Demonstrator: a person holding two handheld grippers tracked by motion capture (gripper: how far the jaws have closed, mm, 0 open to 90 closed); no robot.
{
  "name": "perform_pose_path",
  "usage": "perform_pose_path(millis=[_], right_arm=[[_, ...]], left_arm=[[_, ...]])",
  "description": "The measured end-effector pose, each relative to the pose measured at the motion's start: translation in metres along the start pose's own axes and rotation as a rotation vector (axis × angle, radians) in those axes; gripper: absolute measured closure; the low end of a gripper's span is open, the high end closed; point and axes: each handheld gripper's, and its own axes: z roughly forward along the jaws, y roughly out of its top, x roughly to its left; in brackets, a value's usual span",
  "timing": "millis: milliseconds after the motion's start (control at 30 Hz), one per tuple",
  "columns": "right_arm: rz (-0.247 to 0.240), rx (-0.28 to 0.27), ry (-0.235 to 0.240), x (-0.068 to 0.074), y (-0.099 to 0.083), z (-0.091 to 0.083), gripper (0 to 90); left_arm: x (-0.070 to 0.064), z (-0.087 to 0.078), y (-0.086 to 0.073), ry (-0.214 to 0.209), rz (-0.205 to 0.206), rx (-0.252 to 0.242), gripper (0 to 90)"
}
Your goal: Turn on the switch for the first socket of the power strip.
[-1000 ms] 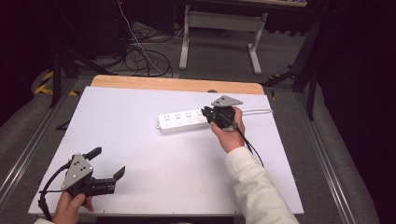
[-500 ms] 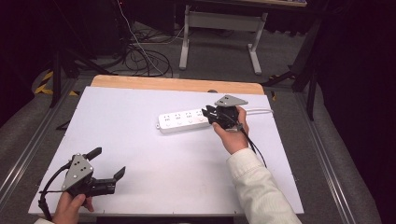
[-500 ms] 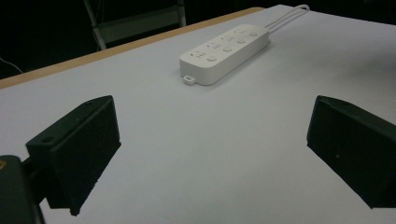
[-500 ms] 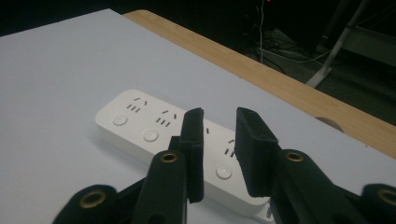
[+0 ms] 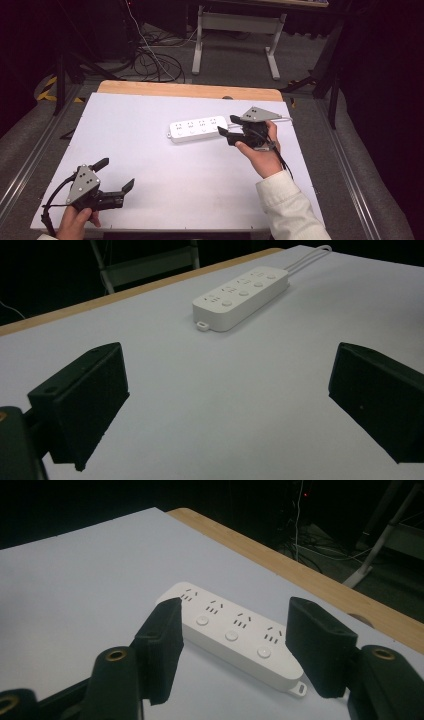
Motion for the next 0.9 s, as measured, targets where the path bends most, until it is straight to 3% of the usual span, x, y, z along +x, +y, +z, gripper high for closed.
perform_pose_path(millis=[433, 900], right_arm=[[0.025, -0.028, 0.051, 0.012, -0.021, -0.039, 30.4], [0.060, -0.026, 0.088, 0.021, -0.065, -0.065, 21.7]], left_arm=[[0.000, 0.000, 0.000, 0.001, -0.002, -0.002, 3.1], [0.001, -0.001, 0.000, 0.000, -0.008, -0.003, 3.1]])
